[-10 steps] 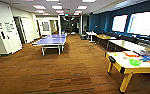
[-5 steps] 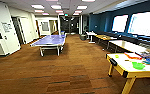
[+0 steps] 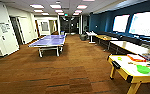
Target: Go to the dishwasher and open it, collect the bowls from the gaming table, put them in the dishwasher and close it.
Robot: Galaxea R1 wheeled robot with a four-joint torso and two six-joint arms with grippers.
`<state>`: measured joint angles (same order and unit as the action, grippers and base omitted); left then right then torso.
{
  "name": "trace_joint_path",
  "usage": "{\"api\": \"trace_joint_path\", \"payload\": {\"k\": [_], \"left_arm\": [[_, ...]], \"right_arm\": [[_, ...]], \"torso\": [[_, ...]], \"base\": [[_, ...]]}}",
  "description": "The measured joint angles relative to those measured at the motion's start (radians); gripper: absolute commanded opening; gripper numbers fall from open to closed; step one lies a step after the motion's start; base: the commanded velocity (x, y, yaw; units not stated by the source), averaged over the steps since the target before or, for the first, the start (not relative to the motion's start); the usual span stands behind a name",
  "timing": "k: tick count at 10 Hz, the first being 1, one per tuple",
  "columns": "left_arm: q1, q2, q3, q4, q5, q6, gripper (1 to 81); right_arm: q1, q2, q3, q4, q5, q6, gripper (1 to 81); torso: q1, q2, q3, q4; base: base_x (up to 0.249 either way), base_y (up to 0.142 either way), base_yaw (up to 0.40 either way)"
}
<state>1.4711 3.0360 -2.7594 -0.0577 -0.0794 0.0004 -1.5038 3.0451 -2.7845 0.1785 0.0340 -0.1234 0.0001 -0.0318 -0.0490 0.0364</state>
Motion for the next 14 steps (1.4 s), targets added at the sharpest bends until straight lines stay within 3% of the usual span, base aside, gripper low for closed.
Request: {"api": "trace_joint_path", "payload": {"k": [4,14], "left_arm": [[-0.007,0.0,0.0,0.0,-0.002,0.0,81.1],[-0.009,0.0,0.0,0.0,-0.001,0.0,81.1]], "right_arm": [[0.005,0.002,0.0,0.0,0.0,0.0,81.1],[0.003,0.002,0.0,0.0,0.0,0.0,81.1]], "torso": [[0.001,0.001,0.0,0.0],[0.001,0.001,0.0,0.0]], "base": [[0.184,0.0,0.0],[0.008,0.0,0.011]]}}
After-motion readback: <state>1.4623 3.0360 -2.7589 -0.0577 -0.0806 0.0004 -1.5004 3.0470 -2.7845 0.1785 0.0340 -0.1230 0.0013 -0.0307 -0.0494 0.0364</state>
